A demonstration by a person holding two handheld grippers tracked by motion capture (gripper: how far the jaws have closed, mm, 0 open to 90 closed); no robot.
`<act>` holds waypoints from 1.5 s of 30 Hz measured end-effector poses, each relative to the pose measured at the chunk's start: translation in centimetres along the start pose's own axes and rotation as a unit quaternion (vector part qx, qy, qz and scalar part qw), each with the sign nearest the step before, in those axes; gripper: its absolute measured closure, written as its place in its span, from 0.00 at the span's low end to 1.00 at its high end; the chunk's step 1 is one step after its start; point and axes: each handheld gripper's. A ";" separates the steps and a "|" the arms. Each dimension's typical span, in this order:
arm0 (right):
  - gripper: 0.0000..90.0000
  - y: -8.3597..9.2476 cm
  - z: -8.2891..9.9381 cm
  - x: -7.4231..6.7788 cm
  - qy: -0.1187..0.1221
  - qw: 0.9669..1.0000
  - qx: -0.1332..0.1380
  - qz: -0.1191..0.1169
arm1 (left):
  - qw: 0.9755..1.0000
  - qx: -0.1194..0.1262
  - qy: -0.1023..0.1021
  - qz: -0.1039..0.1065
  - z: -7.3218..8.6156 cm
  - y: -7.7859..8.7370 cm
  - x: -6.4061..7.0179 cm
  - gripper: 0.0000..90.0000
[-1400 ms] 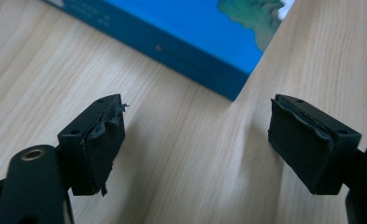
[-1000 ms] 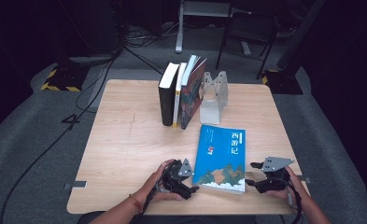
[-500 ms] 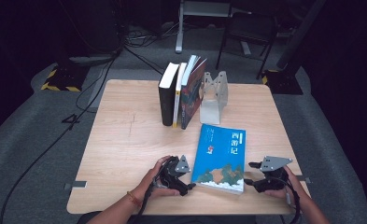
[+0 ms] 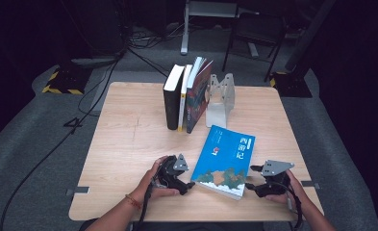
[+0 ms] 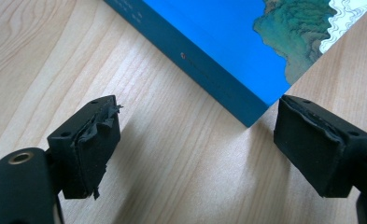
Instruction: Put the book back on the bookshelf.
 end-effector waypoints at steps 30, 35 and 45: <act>0.34 0.9 0.7 0.1 -0.010 1.000 -0.005 0.005 | 0.996 0.042 -0.052 0.051 -3.0 -0.6 5.1 0.25; 0.34 0.1 0.9 0.1 -0.012 1.000 -0.023 -0.003 | 0.996 0.040 -0.064 0.056 -3.0 -0.7 5.3 0.24; 0.31 -0.3 0.2 -0.1 -0.006 1.000 -0.015 0.003 | 0.993 0.033 -0.088 0.070 -3.9 -1.7 6.4 0.24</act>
Point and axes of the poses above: each handheld gripper's, and its own axes: y roughly backward along the jaws, z roughly out of its underside, x roughly to its right, and after that the axes turned 12 degrees about y, right-handed
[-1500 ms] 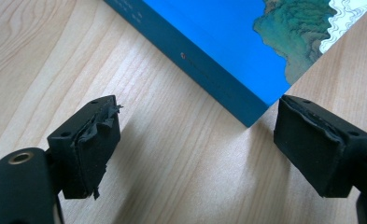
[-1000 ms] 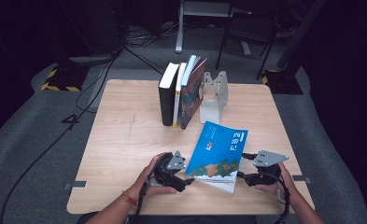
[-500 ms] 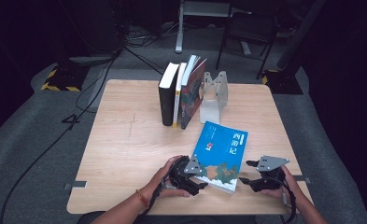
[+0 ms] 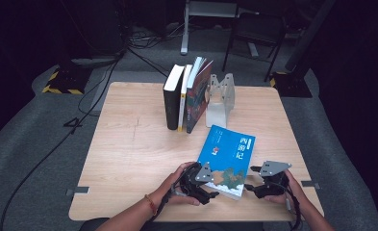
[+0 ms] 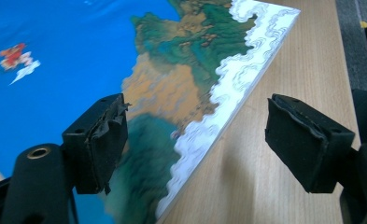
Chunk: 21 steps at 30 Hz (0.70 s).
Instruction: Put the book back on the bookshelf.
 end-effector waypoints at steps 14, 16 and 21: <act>0.31 0.7 -2.5 0.5 -0.015 0.998 0.053 0.028 | 1.000 0.001 -0.003 -0.016 -1.5 -1.8 1.2 0.22; 0.31 0.8 -2.7 0.6 -0.015 0.998 0.057 0.029 | 1.000 0.005 -0.001 -0.023 -1.7 -2.0 1.3 0.21; 0.31 0.8 -3.6 0.7 -0.016 0.997 0.068 0.041 | 0.998 0.019 0.001 -0.055 -2.2 -2.6 1.7 0.24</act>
Point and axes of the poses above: each handheld gripper's, and its own axes: y roughly backward along the jaws, z roughly out of its underside, x roughly to its right, and after that the axes turned 12 degrees about y, right-handed
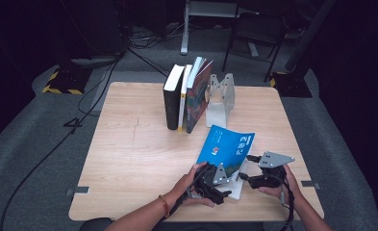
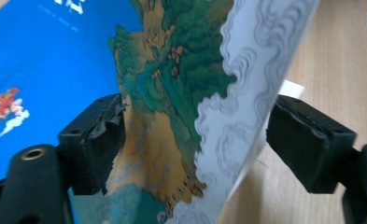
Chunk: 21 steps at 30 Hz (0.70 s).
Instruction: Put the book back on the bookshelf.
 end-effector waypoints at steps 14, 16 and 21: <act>0.34 0.1 0.1 0.3 -0.012 1.000 0.006 0.004 | 0.999 0.036 -0.003 -0.025 -0.1 2.0 -0.6 0.79; 0.35 0.4 0.1 0.1 0.005 1.000 0.010 0.003 | 0.999 0.039 0.008 -0.015 0.2 3.1 -1.5 0.82; 0.35 1.2 -0.2 0.4 0.002 0.999 0.041 -0.003 | 0.999 0.042 0.015 0.004 1.2 4.3 -2.5 0.82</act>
Point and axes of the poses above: each handheld gripper's, and its own axes: y roughly backward along the jaws, z roughly out of its underside, x roughly to its right, and after that the axes turned 12 degrees about y, right-handed
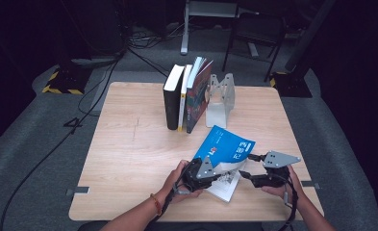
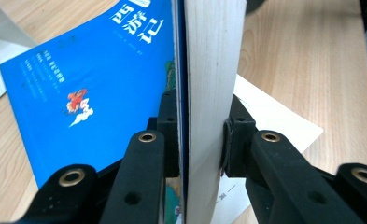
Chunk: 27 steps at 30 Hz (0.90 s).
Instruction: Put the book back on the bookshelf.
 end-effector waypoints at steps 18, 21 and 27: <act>0.37 -5.5 -0.8 0.0 0.071 0.996 -0.042 -0.041 | 0.999 0.008 0.018 0.037 2.5 4.1 -2.9 0.79; 0.48 -5.8 -0.4 0.2 0.077 0.996 -0.030 -0.047 | 0.999 0.006 0.020 0.033 2.9 4.8 -3.4 0.78; 0.68 -5.5 -0.8 -1.1 0.127 0.991 -0.009 -0.036 | 0.999 -0.019 0.013 -0.029 4.0 5.9 -3.8 0.60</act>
Point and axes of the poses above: each handheld gripper's, and its own axes: y roughly backward along the jaws, z roughly out of its underside, x roughly to its right, and after that the axes turned 12 degrees about y, right-handed
